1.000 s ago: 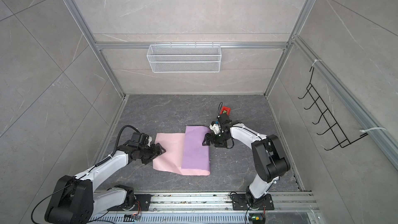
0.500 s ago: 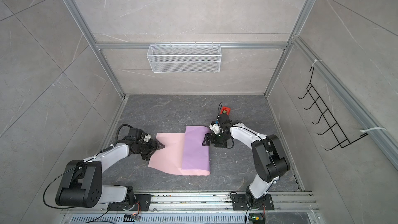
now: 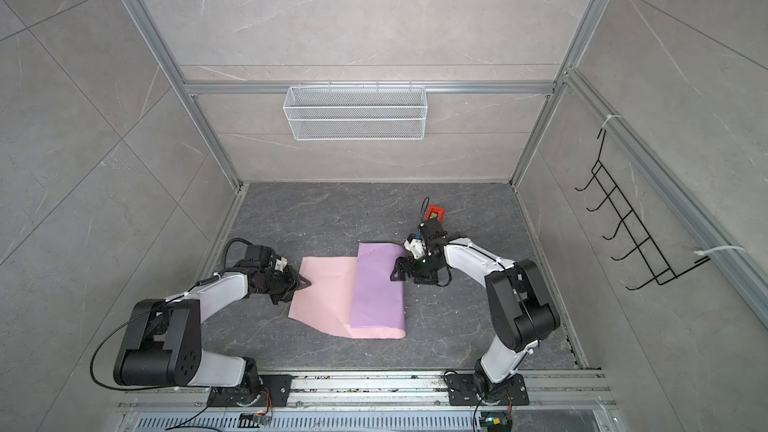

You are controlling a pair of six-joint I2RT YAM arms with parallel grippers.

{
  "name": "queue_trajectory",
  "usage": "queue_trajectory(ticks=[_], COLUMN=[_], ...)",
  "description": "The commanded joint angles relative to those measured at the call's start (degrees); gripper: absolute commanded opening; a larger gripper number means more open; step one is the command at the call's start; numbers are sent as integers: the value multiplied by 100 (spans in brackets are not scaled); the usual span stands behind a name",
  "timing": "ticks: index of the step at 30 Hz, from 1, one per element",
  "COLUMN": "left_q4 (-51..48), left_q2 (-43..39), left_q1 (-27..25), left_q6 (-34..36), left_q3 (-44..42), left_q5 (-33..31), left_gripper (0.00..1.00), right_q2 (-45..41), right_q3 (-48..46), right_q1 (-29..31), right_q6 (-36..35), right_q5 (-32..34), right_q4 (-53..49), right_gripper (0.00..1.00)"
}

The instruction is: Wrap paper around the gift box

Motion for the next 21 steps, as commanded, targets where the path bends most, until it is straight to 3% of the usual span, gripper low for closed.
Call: queue_trajectory(ticks=[1, 5, 9, 12, 21], left_q4=[-4, -46, -46, -21, 66], left_q2=[-230, -349, -297, -115, -205], left_q1=[17, 10, 22, 60, 115], left_q6=[204, 254, 173, 143, 73], left_q3=[131, 120, 115, 150, 45], left_q5=[-33, -15, 142, 424, 514], left_gripper=[31, 29, 36, 36, 21], right_q2=[315, 318, 322, 307, 298], right_q3=[-86, -84, -95, -86, -101], right_q1=[95, 88, 96, 99, 102], right_q6=[-125, -125, -118, -125, -132], right_q5=[581, 581, 581, 582, 589], right_q4=[-287, -288, -276, -287, -288], right_gripper=[92, 92, 92, 92, 92])
